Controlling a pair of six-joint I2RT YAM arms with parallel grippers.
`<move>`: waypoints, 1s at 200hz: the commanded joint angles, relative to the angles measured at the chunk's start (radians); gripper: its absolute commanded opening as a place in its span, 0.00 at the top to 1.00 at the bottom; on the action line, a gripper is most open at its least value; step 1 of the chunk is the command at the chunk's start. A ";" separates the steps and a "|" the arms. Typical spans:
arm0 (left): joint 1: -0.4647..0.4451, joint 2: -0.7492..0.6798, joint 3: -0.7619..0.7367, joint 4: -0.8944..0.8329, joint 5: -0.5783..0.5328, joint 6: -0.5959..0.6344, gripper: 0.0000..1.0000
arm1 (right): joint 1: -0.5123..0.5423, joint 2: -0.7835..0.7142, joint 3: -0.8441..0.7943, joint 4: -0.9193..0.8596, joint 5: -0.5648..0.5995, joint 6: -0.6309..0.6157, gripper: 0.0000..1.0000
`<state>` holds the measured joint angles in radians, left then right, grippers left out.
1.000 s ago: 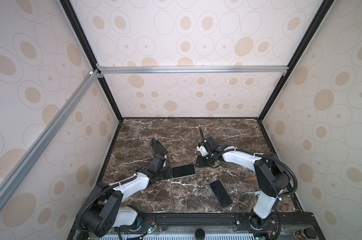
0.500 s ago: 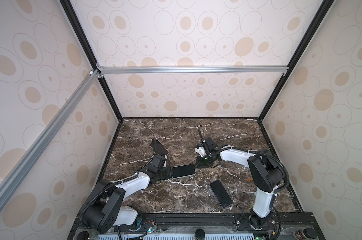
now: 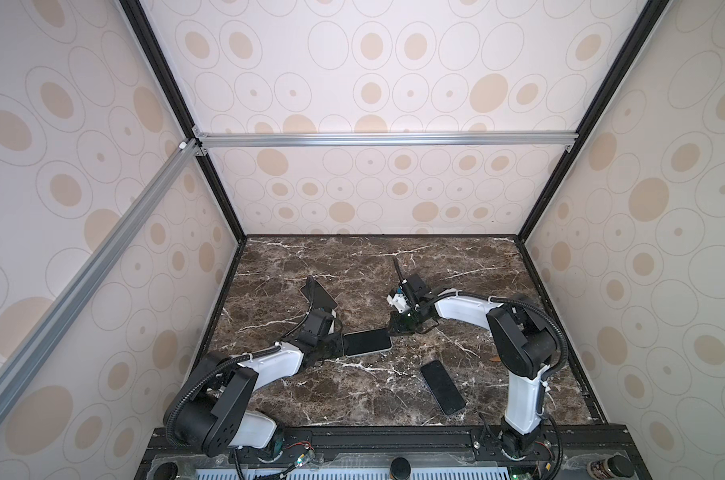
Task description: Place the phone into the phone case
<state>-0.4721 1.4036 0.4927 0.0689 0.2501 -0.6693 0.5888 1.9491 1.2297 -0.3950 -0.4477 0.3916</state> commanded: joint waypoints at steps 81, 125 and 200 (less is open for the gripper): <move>0.003 0.019 -0.042 0.008 -0.019 0.005 0.78 | 0.014 0.137 -0.027 -0.084 0.149 -0.054 0.85; 0.003 0.021 -0.054 0.016 -0.014 0.000 0.79 | 0.040 0.214 -0.039 -0.088 0.230 -0.059 0.86; 0.003 -0.018 -0.067 0.001 -0.027 -0.008 0.79 | 0.089 0.216 -0.049 -0.112 0.284 -0.061 0.86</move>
<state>-0.4717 1.3983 0.4492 0.1486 0.2520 -0.6697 0.6353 2.0274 1.2873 -0.3481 -0.3302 0.3458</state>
